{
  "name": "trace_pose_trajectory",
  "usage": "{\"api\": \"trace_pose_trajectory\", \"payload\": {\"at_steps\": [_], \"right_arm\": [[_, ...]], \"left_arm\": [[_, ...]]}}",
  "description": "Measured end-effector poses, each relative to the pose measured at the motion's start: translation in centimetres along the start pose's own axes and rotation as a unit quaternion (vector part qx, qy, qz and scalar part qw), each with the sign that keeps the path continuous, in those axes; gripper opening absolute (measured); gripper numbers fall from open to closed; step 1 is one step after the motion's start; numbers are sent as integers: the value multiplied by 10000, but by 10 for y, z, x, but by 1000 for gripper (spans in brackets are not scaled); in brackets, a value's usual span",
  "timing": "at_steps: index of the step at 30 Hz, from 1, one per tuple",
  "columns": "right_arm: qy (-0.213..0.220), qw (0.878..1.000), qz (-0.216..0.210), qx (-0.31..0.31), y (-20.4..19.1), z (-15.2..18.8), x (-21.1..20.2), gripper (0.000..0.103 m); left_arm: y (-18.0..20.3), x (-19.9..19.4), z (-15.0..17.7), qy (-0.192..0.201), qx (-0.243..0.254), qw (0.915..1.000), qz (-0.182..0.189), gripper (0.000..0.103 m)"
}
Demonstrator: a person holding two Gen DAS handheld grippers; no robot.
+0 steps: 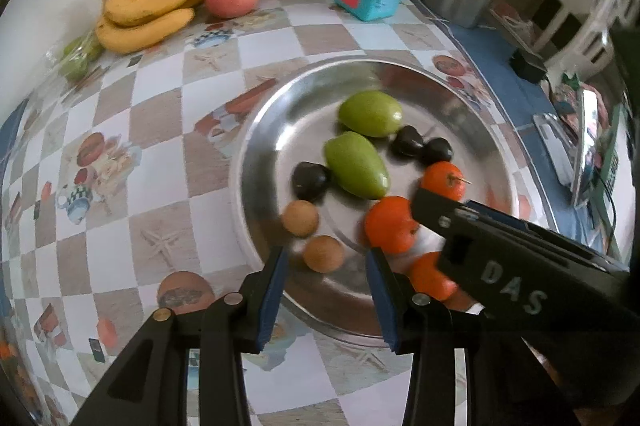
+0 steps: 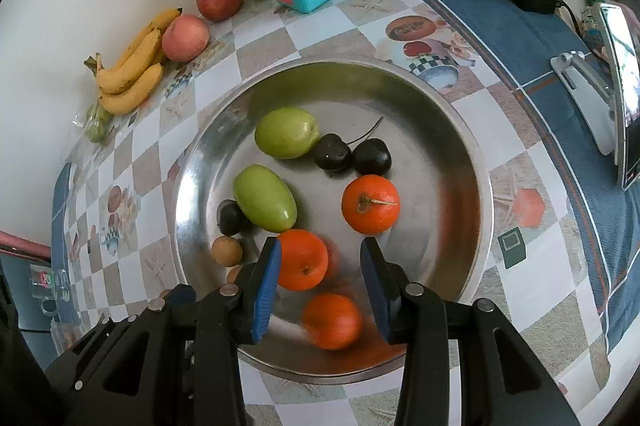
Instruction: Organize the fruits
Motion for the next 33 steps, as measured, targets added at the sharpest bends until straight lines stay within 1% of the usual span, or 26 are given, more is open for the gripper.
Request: {"api": "trace_pose_trajectory", "payload": {"at_steps": [6, 13, 19, 23, 25, 26, 27, 29, 33], "right_arm": [[-17, 10000, 20, 13, 1, 0, 1, 42], [-22, 10000, 25, -75, -6, -1, 1, 42], [45, 9998, 26, -217, -14, -2, -3, 42], [58, 9996, 33, -277, -17, -3, -4, 42], [61, 9995, 40, -301, -18, -3, -3, 42], [63, 9995, 43, -307, -18, -3, -3, 42], [63, 9995, 47, -309, -19, -3, -4, 42], [59, 9995, 54, -318, -19, -3, -3, 42], [56, 9992, 93, -379, -21, -4, -3, 42]], "left_arm": [[-31, -1, -8, 113, -469, 9986, -227, 45], [-68, -10, -18, 305, -1038, 9933, -397, 45], [-97, -19, -24, 462, -1442, 9871, -525, 50], [-108, -21, -25, 500, -1588, 9844, -571, 51], [-110, -21, -25, 502, -1633, 9836, -580, 57], [-111, -20, -25, 498, -1643, 9833, -600, 65], [-111, -20, -24, 485, -1648, 9831, -637, 69], [-111, -17, -24, 445, -1609, 9831, -747, 71], [-113, -11, -21, 375, -1496, 9826, -1034, 81]]}}
Point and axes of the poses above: each gripper's, at about its wrist camera, not at the fingertips, and x roughly the way its jaws point, y to its right, z to its underside, the point moved 5 cm from there along x, roughly the way its jaws point, and after that the axes turned 12 degrees about -x, right-handed, at the moved point
